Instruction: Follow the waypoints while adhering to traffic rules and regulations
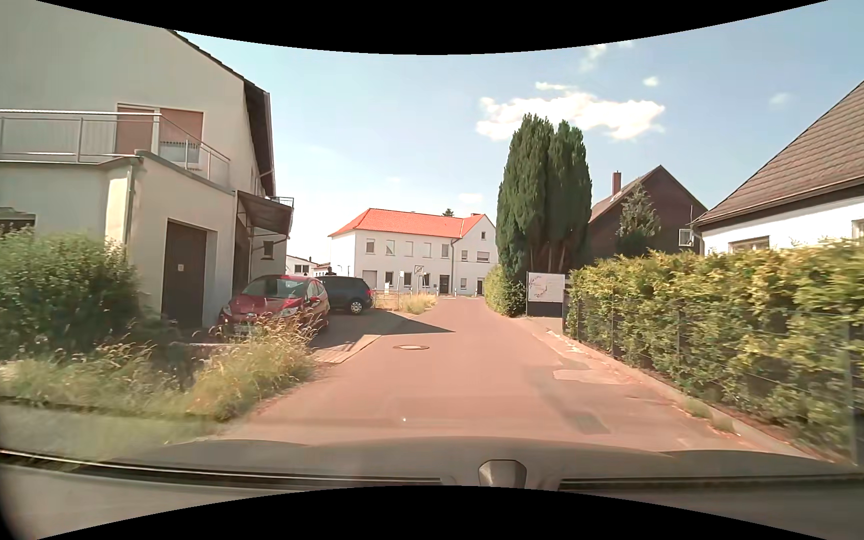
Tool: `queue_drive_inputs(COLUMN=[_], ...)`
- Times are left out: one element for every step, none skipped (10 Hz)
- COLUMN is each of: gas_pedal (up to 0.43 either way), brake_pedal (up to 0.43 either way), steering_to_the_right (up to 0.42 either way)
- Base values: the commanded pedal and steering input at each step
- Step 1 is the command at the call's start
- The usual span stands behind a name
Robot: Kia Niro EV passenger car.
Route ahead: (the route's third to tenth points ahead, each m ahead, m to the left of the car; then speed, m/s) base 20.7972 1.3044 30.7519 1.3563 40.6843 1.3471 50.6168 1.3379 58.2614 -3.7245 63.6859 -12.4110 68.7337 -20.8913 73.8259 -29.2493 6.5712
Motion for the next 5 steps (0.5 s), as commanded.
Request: queue_drive_inputs(gas_pedal=[0.087,0.087,0.087,0.087,0.087], brake_pedal=[0.006,0.006,0.006,0.006,0.006], steering_to_the_right=[0.002,0.003,0.002,0.002,0.001])
